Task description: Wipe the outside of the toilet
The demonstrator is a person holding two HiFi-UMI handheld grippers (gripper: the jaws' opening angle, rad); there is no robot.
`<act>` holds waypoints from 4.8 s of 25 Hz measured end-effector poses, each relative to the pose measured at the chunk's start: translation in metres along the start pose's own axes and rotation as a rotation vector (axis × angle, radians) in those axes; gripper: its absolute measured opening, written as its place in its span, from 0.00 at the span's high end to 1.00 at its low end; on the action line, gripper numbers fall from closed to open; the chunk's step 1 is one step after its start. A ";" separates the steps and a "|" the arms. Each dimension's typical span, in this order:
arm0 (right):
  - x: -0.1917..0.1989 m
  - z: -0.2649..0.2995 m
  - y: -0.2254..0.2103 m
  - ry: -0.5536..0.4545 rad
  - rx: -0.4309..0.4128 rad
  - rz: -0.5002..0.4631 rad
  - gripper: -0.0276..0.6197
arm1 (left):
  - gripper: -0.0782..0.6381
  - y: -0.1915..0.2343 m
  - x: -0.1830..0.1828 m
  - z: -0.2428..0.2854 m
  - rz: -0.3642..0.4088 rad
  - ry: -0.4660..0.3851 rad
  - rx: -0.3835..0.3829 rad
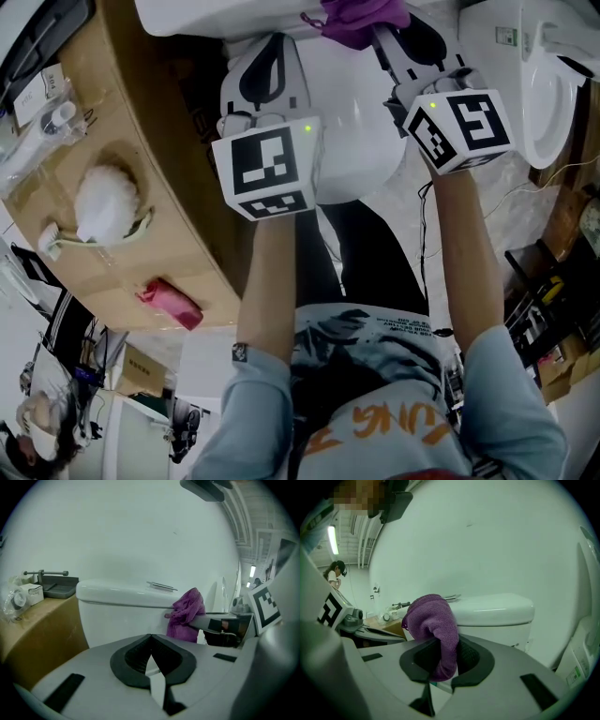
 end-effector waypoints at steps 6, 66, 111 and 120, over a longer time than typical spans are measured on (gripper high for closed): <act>0.002 -0.014 -0.026 0.008 0.079 -0.009 0.84 | 0.86 -0.021 -0.003 0.018 0.018 0.020 0.060; 0.092 0.102 0.189 0.158 -0.113 -0.043 0.84 | 0.86 0.105 0.077 -0.070 -0.181 0.085 -0.060; 0.091 0.039 -0.024 0.096 -0.054 0.041 0.83 | 0.86 -0.015 0.085 0.051 -0.070 0.195 -0.103; 0.098 0.011 -0.093 0.094 0.067 0.091 0.83 | 0.86 -0.062 0.078 0.088 -0.030 0.207 -0.020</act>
Point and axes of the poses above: the fingertips, and each gripper's own axes: z forward along the fingers, y to its left, x out of its underside, the point moved 10 cm from there along -z, backward along the fingers, and after that the axes turned 8 degrees about x, right-handed, at the moved point
